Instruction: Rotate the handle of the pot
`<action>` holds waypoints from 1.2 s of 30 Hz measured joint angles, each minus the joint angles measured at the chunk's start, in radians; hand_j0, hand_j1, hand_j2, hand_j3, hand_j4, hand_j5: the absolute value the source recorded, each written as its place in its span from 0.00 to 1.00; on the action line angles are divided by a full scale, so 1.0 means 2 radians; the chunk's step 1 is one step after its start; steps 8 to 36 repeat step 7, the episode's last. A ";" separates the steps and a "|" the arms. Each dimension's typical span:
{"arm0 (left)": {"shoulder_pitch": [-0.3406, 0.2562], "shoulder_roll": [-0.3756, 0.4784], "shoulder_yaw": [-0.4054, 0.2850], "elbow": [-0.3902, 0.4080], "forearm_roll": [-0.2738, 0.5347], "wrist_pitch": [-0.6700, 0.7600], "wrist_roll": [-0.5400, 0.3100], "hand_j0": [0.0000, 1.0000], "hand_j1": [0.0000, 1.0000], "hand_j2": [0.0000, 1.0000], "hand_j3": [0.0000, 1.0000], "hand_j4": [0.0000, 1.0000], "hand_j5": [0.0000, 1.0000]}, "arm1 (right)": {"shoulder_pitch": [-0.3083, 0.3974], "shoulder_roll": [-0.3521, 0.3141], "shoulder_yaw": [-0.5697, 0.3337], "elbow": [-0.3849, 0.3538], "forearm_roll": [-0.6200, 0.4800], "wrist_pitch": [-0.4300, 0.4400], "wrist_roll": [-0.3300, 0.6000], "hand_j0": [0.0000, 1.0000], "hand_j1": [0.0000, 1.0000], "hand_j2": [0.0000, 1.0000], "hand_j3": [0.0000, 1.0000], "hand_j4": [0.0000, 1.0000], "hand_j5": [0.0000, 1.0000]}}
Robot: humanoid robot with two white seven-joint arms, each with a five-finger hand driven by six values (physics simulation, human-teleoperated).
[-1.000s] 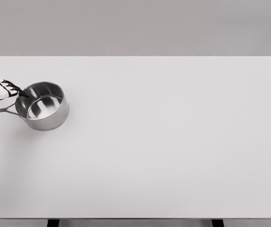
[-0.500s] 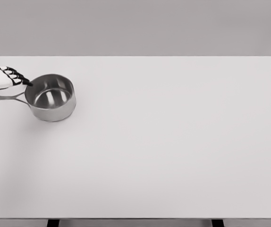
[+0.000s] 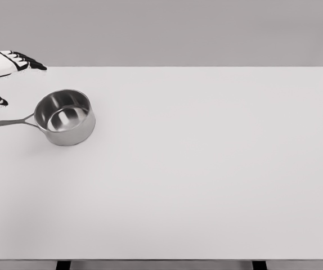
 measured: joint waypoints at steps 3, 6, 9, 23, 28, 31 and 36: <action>-0.009 -0.022 0.000 0.055 0.003 0.000 0.000 1.00 1.00 1.00 1.00 1.00 1.00 | 0.000 0.000 0.000 0.000 0.000 0.000 0.000 1.00 1.00 1.00 1.00 1.00 1.00; -0.017 -0.032 0.000 0.107 0.003 0.000 0.000 1.00 1.00 1.00 1.00 1.00 1.00 | 0.000 0.000 0.000 0.000 0.000 0.000 0.000 1.00 1.00 1.00 1.00 1.00 1.00; -0.017 -0.034 0.000 0.118 0.003 0.000 0.000 1.00 1.00 1.00 1.00 1.00 1.00 | 0.000 0.000 0.000 0.000 0.000 0.000 0.000 1.00 1.00 1.00 1.00 1.00 1.00; -0.017 -0.034 0.000 0.118 0.003 0.000 0.000 1.00 1.00 1.00 1.00 1.00 1.00 | 0.000 0.000 0.000 0.000 0.000 0.000 0.000 1.00 1.00 1.00 1.00 1.00 1.00; -0.017 -0.034 0.000 0.118 0.003 0.000 0.000 1.00 1.00 1.00 1.00 1.00 1.00 | 0.000 0.000 0.000 0.000 0.000 0.000 0.000 1.00 1.00 1.00 1.00 1.00 1.00; -0.017 -0.034 0.000 0.118 0.003 0.000 0.000 1.00 1.00 1.00 1.00 1.00 1.00 | 0.000 0.000 0.000 0.000 0.000 0.000 0.000 1.00 1.00 1.00 1.00 1.00 1.00; -0.017 -0.034 0.000 0.118 0.003 0.000 0.000 1.00 1.00 1.00 1.00 1.00 1.00 | 0.000 0.000 0.000 0.000 0.000 0.000 0.000 1.00 1.00 1.00 1.00 1.00 1.00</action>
